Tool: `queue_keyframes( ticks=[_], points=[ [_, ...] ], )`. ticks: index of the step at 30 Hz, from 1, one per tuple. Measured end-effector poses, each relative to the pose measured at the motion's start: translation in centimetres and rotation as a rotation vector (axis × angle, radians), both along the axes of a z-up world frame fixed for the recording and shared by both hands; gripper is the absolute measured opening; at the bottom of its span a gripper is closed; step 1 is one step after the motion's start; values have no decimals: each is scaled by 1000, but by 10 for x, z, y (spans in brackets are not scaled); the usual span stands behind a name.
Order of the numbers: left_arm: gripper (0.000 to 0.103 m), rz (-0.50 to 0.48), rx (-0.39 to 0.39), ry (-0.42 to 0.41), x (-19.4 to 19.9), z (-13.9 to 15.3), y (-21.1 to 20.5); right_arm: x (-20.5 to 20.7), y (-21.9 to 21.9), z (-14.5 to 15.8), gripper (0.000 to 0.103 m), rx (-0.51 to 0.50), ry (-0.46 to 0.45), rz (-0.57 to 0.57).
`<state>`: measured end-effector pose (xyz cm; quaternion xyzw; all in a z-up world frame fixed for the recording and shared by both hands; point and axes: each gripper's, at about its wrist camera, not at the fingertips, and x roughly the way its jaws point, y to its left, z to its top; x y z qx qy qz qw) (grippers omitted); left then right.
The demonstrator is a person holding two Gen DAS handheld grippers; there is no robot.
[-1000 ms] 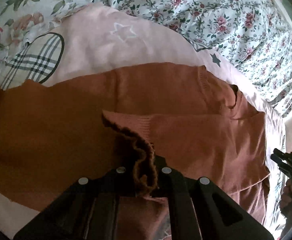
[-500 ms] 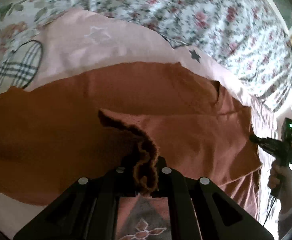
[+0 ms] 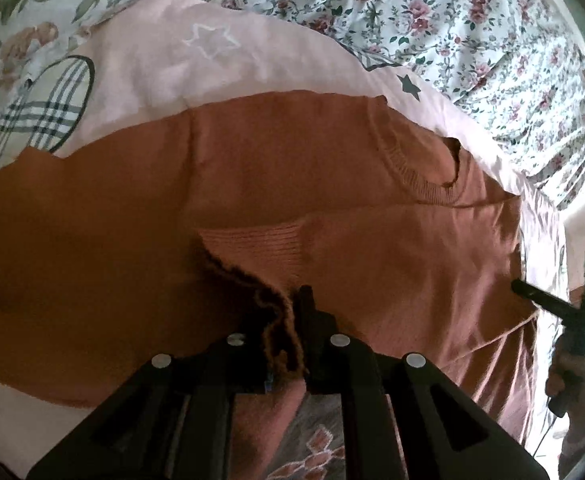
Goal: Fold small clothes
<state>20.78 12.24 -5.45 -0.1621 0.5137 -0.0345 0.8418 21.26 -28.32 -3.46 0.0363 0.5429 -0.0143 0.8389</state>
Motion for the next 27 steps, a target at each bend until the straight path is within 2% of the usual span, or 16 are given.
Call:
queue_keyframes(
  ticks=[1,2,3,6,7,9,12,15,19,21,23,27],
  points=[
    [12,0,3,2,-2,1,3,-1,-7,-4,26,24,3,-26],
    [12,4,9,3,-5,2,7,-4,-21,-3,23,96,-9,-73],
    [13,9,14,2,-9,4,12,-6,-27,1,21,112,-12,-100],
    [13,49,30,0,-26,10,34,-14,-24,15,28,67,-34,-111],
    [11,63,21,-4,-32,12,42,-16,-23,18,34,82,-39,-108],
    [12,112,20,-14,-46,20,60,-24,-17,25,37,153,-50,-94],
    [16,208,12,-42,-70,32,97,-34,3,31,41,181,-55,-64],
    [25,318,10,-61,-88,39,137,-36,31,29,44,213,-45,-33],
    [45,456,-1,-70,-103,42,188,-42,66,25,46,227,-29,24],
    [50,521,4,-75,-109,42,214,-46,75,25,47,230,-22,41],
    [61,567,16,-76,-111,41,233,-45,86,25,47,235,-15,57],
    [67,657,24,-80,-108,30,274,-51,97,29,48,234,-12,81]
  ],
)
